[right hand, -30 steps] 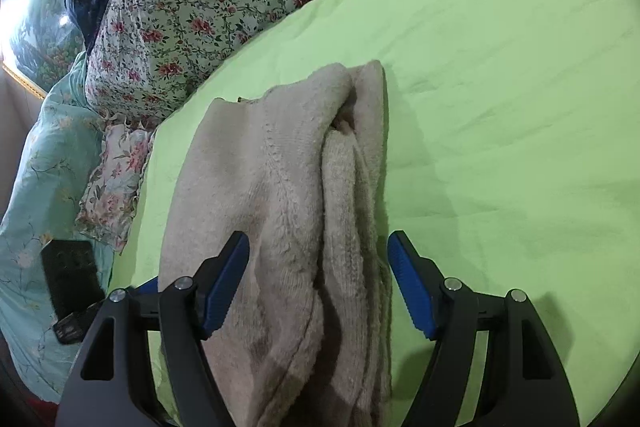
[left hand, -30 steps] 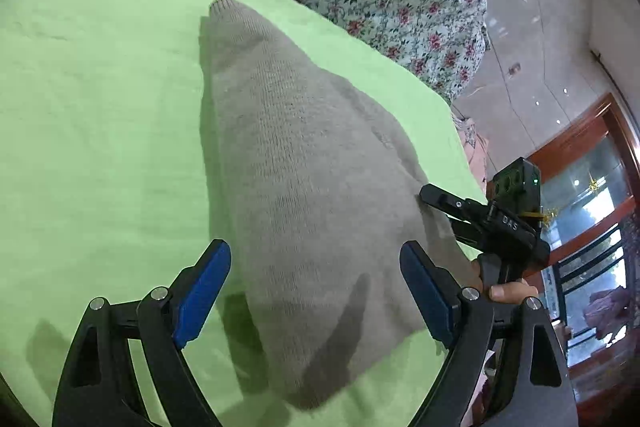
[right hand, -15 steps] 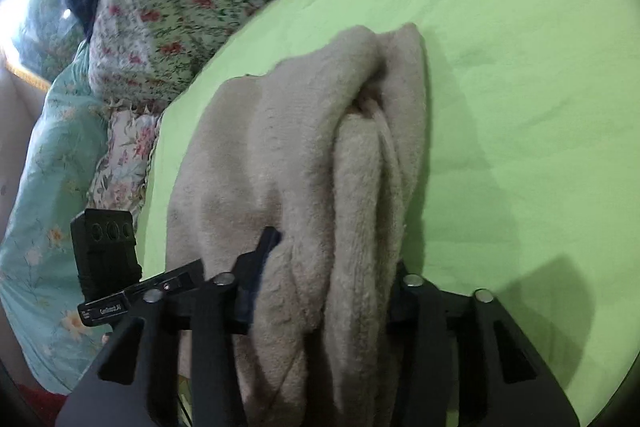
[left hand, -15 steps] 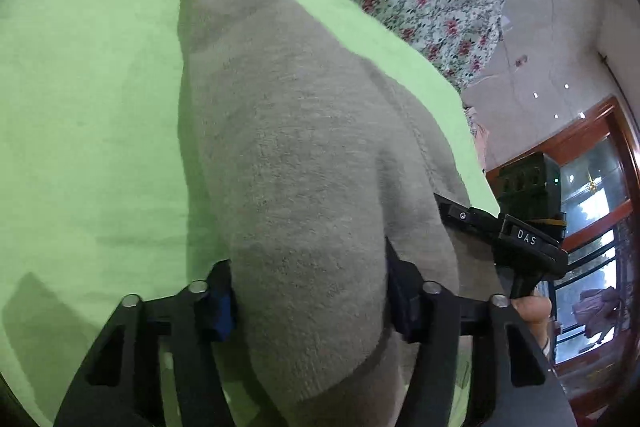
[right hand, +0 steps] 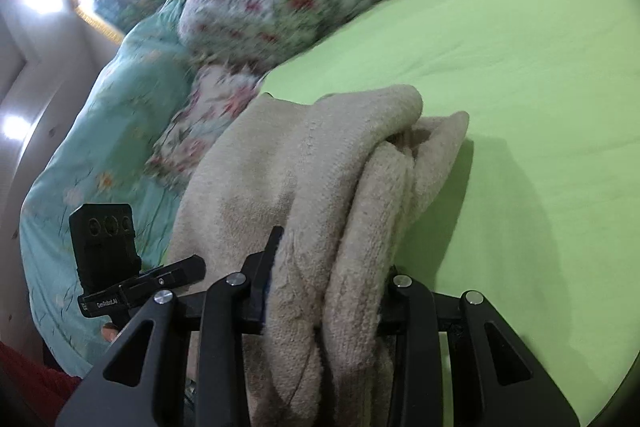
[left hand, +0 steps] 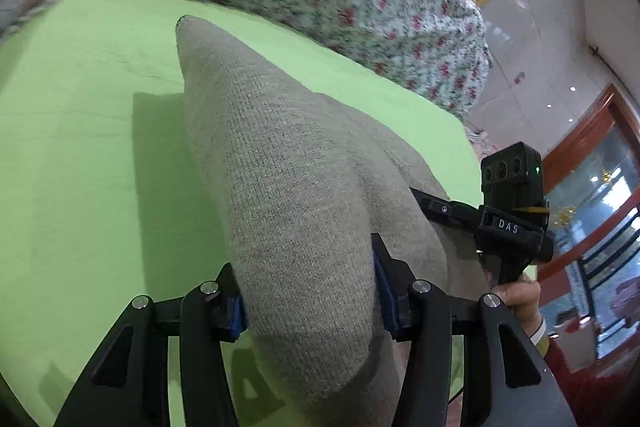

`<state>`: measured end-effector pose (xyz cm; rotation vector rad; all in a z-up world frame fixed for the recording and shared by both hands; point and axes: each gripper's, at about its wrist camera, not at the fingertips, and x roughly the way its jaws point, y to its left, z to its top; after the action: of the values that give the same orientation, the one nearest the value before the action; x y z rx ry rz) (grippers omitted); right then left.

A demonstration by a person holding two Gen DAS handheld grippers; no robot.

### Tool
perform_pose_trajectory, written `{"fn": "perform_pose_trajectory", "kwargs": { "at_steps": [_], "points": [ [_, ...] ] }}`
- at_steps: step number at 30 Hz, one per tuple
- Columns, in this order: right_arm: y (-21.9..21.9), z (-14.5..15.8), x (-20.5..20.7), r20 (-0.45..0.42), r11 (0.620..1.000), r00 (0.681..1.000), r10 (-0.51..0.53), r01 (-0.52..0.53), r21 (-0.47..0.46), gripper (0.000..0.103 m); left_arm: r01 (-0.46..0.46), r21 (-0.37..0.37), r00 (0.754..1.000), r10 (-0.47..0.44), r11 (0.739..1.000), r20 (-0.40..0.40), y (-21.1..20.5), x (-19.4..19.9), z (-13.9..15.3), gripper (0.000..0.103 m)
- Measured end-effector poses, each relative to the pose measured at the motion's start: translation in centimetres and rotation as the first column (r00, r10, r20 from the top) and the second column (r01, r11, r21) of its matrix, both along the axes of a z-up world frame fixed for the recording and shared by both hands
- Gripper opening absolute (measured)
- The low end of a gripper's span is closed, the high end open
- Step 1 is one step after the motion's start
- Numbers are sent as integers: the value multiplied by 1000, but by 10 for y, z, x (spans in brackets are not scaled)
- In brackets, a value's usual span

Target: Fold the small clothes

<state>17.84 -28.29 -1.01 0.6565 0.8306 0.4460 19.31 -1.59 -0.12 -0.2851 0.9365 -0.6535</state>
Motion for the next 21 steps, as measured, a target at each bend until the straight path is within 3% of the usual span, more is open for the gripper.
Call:
{"fn": "perform_pose_trajectory", "kwargs": {
  "at_steps": [3, 6, 8, 10, 15, 21],
  "points": [
    [31, -19, 7, -34, 999, 999, 37, -37, -5, 35, -38, 29, 998, 39, 999, -43, 24, -5, -20, 52],
    [50, -39, 9, -81, 996, 996, 32, -38, -81, 39, -61, 62, 994, 67, 996, -89, 38, -10, -46, 58],
    [49, -44, 7, -97, 998, 995, 16, -23, -66, 42, -68, 25, 994, 70, 997, -83, 46, -17, -48, 62],
    [44, -44, 7, -113, 998, 994, 1, -8, -66, 48, -73, 41, 995, 75, 997, -59, 47, -24, -45, 64],
    [33, -18, -4, -108, 983, 992, -69, 49, -176, 60, -91, 94, 996, 90, 991, 9, 49, -38, -26, 63],
    [22, 26, -5, 18, 963, 990, -140, 140, -232, 57, -158, 60, 983, 151, 986, 101, 63, -45, 13, 63]
  ]
}}
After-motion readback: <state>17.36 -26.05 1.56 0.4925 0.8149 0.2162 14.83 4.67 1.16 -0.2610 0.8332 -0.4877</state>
